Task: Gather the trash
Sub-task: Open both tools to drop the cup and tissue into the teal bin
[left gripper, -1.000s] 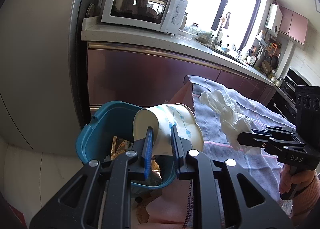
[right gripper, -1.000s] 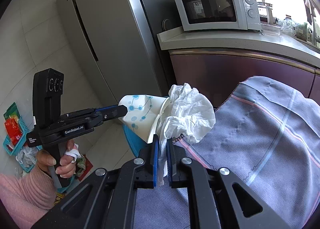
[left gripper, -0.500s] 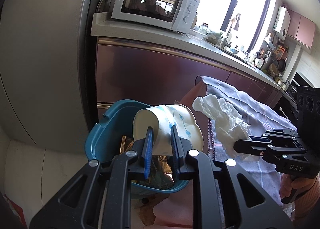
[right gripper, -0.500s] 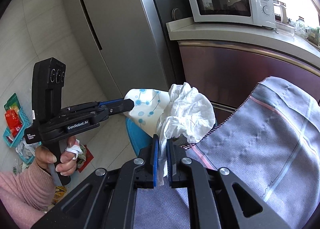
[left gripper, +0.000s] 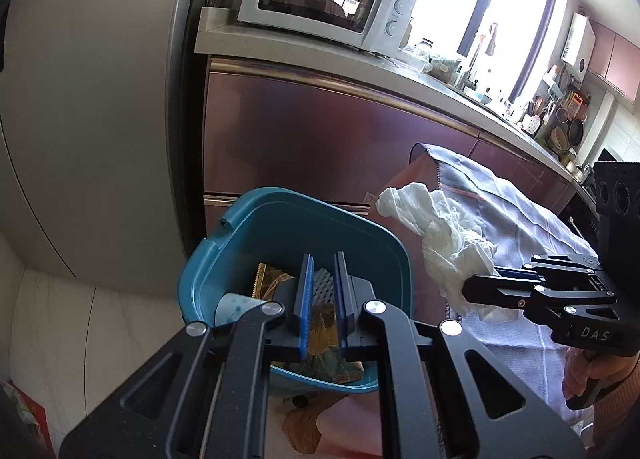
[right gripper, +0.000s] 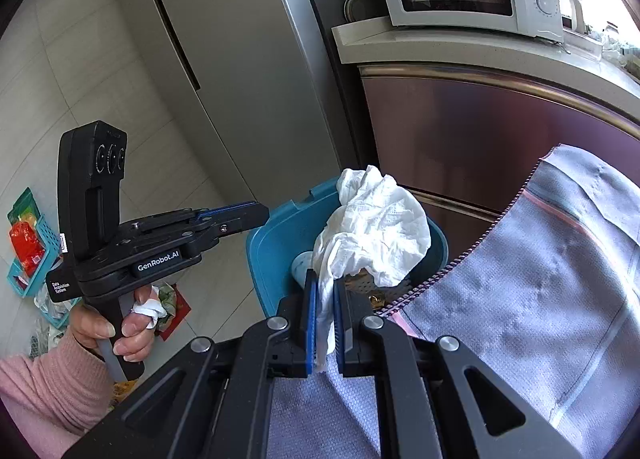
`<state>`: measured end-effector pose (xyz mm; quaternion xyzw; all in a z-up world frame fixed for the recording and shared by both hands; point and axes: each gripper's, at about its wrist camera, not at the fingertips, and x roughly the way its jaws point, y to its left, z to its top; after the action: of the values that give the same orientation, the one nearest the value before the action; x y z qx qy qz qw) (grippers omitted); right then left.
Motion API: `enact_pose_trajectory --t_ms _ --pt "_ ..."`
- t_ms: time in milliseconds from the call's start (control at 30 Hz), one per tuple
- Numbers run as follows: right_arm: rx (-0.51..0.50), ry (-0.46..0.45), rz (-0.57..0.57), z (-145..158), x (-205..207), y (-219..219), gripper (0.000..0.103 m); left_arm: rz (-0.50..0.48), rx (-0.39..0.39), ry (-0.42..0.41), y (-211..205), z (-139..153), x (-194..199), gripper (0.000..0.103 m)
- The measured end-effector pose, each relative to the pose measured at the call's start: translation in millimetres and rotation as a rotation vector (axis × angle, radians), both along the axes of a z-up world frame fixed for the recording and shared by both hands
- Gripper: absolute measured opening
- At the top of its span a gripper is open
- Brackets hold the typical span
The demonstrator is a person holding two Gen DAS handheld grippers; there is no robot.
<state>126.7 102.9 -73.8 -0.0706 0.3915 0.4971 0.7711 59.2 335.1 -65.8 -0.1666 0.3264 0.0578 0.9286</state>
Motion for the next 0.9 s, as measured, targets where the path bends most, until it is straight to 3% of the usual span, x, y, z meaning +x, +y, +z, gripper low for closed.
enact_pose_trajectory --t_ms 400,600,700,833,900 --pt "-0.071 0.052 0.038 -12 18 31 0.007 0.011 -0.006 0.021 1 -14 5 0.01" --pt "-0.099 0.063 0.043 -18 26 49 0.009 0.016 0.004 0.017 -1 -13 3 0.016" --pt "-0.113 0.079 0.032 -22 32 55 0.015 0.019 0.008 0.02 -1 -14 4 0.024" --pt "-0.124 0.097 0.017 -28 33 55 0.038 0.027 0.003 0.017 -1 -14 2 0.035" --pt "-0.115 0.105 0.007 -28 34 52 0.039 0.032 0.004 0.012 0 -13 0 0.04"
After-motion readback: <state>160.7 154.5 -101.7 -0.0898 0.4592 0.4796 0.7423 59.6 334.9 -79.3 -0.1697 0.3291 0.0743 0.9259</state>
